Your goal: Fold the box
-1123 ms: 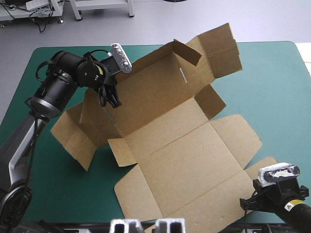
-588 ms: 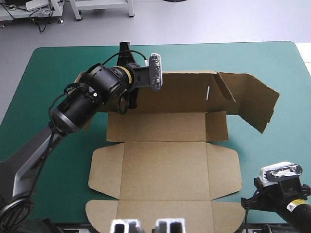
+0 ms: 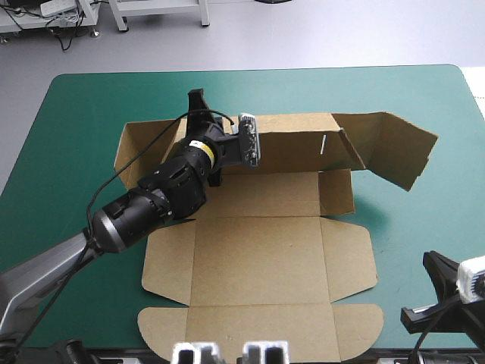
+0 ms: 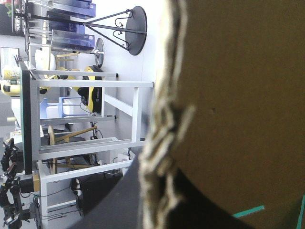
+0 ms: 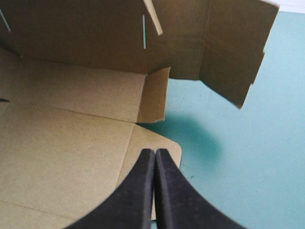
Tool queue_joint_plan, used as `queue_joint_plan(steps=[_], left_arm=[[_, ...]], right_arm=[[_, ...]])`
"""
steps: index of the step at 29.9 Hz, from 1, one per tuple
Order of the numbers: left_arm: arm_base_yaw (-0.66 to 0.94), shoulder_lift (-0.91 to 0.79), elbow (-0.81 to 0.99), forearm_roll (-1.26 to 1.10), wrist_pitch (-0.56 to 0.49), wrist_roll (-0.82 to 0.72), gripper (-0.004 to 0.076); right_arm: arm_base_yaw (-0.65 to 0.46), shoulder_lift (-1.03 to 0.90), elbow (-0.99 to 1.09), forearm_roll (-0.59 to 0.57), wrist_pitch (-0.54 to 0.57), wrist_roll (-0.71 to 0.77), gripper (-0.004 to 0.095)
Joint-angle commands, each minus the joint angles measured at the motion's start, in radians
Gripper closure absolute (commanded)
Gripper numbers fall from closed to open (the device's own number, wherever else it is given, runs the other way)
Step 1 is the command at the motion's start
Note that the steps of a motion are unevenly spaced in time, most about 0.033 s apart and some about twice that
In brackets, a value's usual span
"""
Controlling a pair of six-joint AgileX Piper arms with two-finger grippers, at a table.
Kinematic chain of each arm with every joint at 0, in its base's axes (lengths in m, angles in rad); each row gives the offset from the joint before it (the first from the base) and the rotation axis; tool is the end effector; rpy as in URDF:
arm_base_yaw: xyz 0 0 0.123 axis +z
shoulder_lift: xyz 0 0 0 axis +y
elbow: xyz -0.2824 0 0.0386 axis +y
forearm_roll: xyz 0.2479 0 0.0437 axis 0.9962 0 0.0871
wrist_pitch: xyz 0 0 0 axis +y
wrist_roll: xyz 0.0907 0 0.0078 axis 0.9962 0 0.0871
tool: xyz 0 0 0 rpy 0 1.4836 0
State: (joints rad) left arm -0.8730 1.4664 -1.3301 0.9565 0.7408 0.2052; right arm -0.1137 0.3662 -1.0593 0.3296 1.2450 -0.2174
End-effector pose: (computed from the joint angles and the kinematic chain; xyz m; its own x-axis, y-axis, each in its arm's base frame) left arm 0.2478 -0.2173 0.3788 0.1105 0.9699 -0.2172 0.4544 0.1450 0.8789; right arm -0.0058 0.0288 0.4146 -0.4094 -0.0568 -0.9106 -0.2122 0.9766 0.0344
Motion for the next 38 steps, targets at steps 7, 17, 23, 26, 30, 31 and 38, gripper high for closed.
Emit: queue_joint_plan(steps=[7, 17, 23, 26, 30, 31, 38], left_arm=[[-0.050, -0.139, 0.240, 0.305, -0.079, -0.231, 0.0734], [-0.073, -0.139, 0.371, 0.539, -0.081, -0.439, 0.0734], [-0.073, -0.137, 0.372, 0.622, -0.085, -0.500, 0.0734], [-0.073, -0.137, 0.372, 0.658, -0.085, -0.550, 0.0734], [-0.073, -0.137, 0.372, 0.661, -0.085, -0.569, 0.0734], [-0.073, -0.137, 0.372, 0.661, -0.085, -0.569, 0.0734], [-0.073, -0.137, 0.372, 0.662, -0.089, -0.572, 0.0734]], right_arm=[[0.002, 0.273, -0.259, 0.116, -0.064, -0.033, 0.0913], [0.002, 0.615, -0.526, 0.144, -0.059, -0.073, 0.0913], [0.002, 0.840, -0.667, 0.203, -0.059, -0.119, 0.0913], [0.002, 0.945, -0.723, 0.216, -0.056, -0.130, 0.0913], [0.002, 1.080, -0.778, 0.224, -0.036, -0.152, 0.0913], [0.002, 1.104, -0.784, 0.238, -0.032, -0.161, 0.0913], [0.002, 1.266, -0.787, 0.279, 0.009, -0.202, 0.0913]])
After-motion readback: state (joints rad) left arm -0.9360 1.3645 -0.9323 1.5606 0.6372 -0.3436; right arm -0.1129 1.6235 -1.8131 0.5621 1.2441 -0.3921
